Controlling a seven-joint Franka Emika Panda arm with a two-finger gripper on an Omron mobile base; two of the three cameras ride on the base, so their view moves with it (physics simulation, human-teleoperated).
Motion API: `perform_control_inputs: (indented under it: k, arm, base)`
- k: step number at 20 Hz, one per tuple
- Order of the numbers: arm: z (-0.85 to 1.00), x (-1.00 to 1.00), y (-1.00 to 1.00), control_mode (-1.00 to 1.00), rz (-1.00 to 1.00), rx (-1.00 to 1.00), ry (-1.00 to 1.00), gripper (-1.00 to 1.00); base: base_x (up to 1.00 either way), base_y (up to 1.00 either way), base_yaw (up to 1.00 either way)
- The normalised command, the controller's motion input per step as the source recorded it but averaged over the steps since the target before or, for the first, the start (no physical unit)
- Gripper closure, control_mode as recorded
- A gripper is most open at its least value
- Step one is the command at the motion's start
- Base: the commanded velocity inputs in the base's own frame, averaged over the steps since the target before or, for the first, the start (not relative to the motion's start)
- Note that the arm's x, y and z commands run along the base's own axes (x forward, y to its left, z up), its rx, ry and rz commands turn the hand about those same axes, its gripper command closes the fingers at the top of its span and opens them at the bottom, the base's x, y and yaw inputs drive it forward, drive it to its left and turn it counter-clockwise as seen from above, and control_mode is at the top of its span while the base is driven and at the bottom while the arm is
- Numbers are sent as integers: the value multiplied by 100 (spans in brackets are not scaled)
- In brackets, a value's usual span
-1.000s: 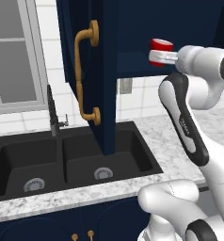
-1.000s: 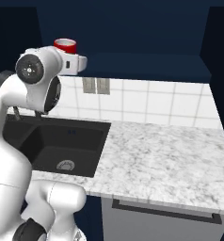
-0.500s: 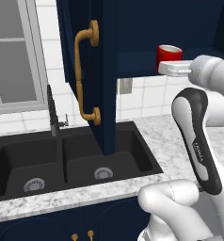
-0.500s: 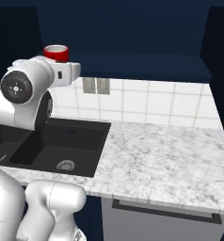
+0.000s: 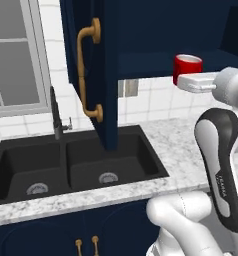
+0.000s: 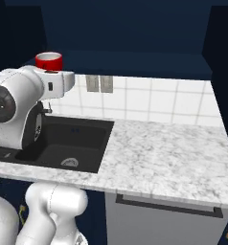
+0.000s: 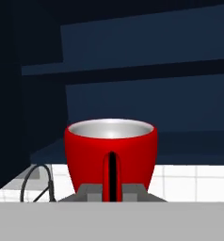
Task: Gather all objects into one cabinet and sort the glasses and bowls to opposite sides.
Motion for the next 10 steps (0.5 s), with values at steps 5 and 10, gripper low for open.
perform_control_inputs:
  k: [5,10]
  arm:
    - [0,0,0,100,0,0,0,100]
    - [0,0,0,100,0,0,0,100]
  base:
    - [-99,-2,-26]
    - [-98,-8,-63]
